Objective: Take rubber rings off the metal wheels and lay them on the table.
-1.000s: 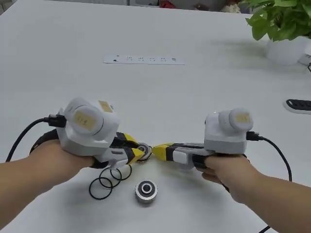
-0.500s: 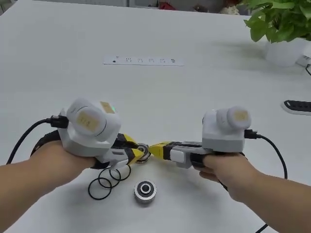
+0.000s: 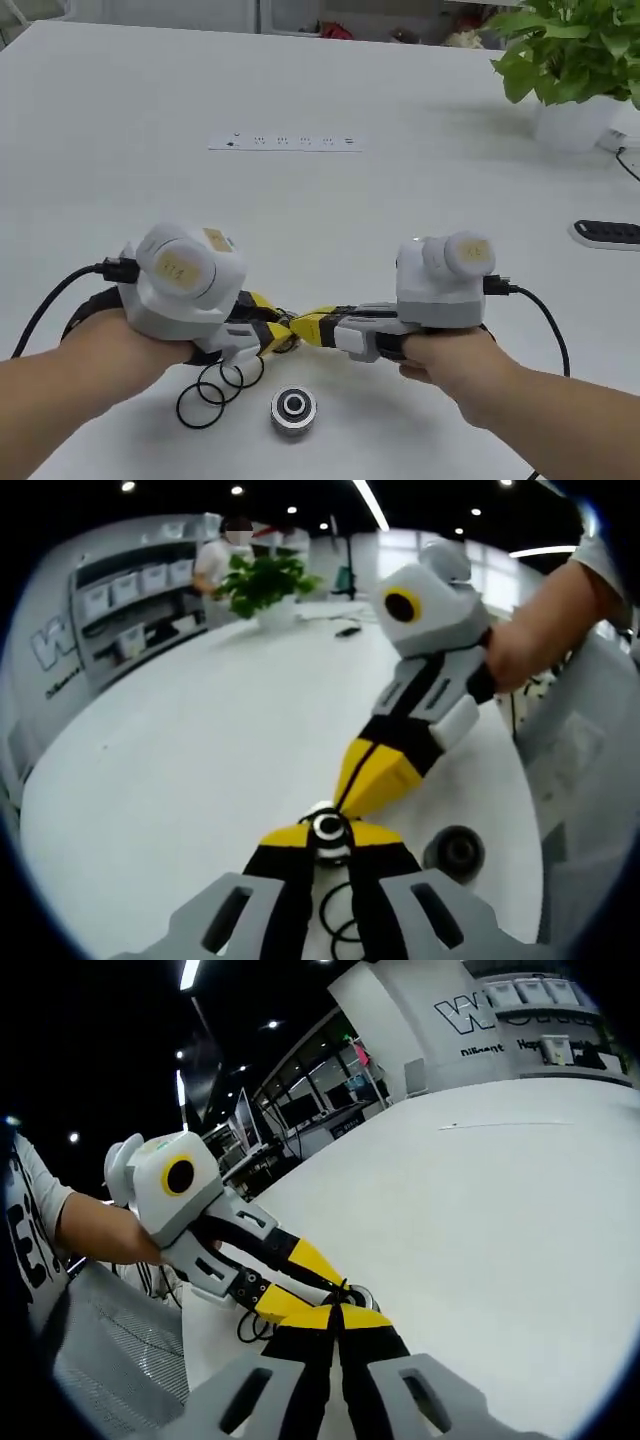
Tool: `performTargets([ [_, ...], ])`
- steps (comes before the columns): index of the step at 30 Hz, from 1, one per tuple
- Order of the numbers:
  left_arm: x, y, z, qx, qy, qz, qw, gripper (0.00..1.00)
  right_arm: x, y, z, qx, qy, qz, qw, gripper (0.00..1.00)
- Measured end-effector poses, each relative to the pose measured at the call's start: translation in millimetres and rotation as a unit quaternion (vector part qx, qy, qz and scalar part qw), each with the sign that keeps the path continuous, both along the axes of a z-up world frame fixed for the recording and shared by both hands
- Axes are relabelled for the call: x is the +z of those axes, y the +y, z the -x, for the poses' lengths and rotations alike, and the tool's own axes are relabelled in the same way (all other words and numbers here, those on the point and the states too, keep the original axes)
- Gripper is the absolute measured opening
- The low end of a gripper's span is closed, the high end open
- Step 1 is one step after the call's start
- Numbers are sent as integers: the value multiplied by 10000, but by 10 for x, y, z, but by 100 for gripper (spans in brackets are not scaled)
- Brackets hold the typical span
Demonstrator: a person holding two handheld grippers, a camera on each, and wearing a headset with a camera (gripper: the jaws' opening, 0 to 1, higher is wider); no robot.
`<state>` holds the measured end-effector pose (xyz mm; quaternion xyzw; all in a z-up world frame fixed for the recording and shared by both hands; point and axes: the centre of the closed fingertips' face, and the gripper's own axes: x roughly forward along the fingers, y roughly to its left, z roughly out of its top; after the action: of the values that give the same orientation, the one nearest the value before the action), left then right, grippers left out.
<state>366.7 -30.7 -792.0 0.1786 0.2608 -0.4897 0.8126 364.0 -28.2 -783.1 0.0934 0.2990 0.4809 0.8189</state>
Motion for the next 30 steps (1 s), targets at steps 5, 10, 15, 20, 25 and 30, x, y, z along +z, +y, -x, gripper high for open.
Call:
performTargets([
  [5, 38, 33, 49, -124, -2, 8, 9999, 15, 86, -23, -13, -70, 5, -121, 9999, 0],
  [10, 203, 46, 92, -167, -51, 294, 9994, 22, 139, 3, 0, -87, 48, -244, 9997, 0],
  [15, 350, 137, 143, -197, -124, 448, 9987, 30, 210, 34, 16, -68, 75, -360, 9993, 0],
  [20, 461, 282, 163, -130, -190, 574, 9981, 37, 265, 86, 38, -18, 124, -476, 9988, 0],
  [25, 540, 426, 202, -79, -258, 616, 9977, 42, 311, 162, 54, 48, 170, -578, 9982, 0],
  [30, 573, 542, 266, -65, -289, 614, 9977, 49, 337, 240, 85, 108, 236, -648, 9976, 0],
])
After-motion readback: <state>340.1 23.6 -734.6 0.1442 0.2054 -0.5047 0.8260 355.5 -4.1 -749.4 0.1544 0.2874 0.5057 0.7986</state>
